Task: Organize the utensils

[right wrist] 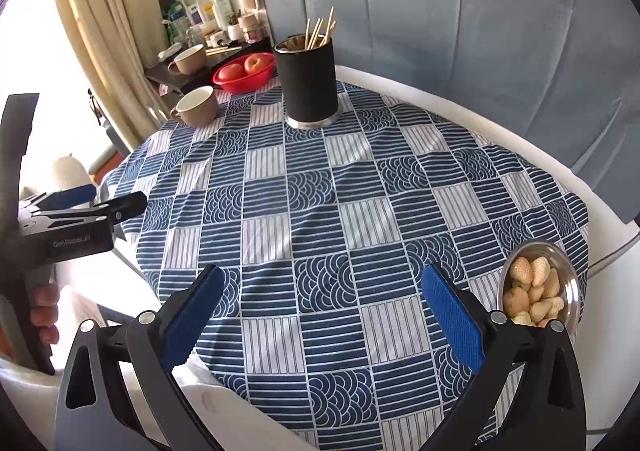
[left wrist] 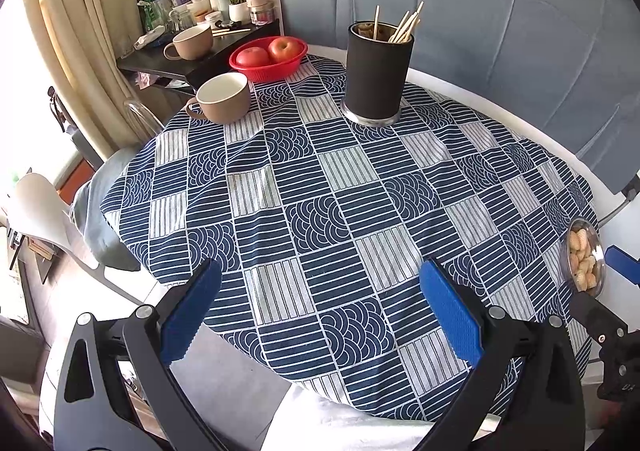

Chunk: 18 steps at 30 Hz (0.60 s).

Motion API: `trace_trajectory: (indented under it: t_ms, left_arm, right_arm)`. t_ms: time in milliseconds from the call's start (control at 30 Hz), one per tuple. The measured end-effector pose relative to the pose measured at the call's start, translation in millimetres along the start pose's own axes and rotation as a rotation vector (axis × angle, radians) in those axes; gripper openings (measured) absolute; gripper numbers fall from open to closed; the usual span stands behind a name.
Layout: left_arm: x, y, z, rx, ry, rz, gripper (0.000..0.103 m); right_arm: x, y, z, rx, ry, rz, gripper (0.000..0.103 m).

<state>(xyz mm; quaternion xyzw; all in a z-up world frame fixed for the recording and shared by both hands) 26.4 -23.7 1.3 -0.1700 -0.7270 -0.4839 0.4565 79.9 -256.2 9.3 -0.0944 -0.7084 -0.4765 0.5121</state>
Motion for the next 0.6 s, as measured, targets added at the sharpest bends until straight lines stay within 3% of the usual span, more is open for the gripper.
trace_trajectory:
  t_ms: [600]
  left_arm:
    - [2.8,-3.4,-4.7,-0.016,-0.024,0.002,0.097]
  right_arm:
    - [0.1,-1.6,-1.9,-0.018,0.014,-0.004,0.095]
Point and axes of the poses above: each gripper's, at about its wrist camera, not at the fingertips, and x roughly against the way its jaws point, z to its left, y to its top, the point moved 6 cm from there along -x, roughly the way its jaws point, and after that the axes turned 11 degrees about x, right-handed, at the moved point
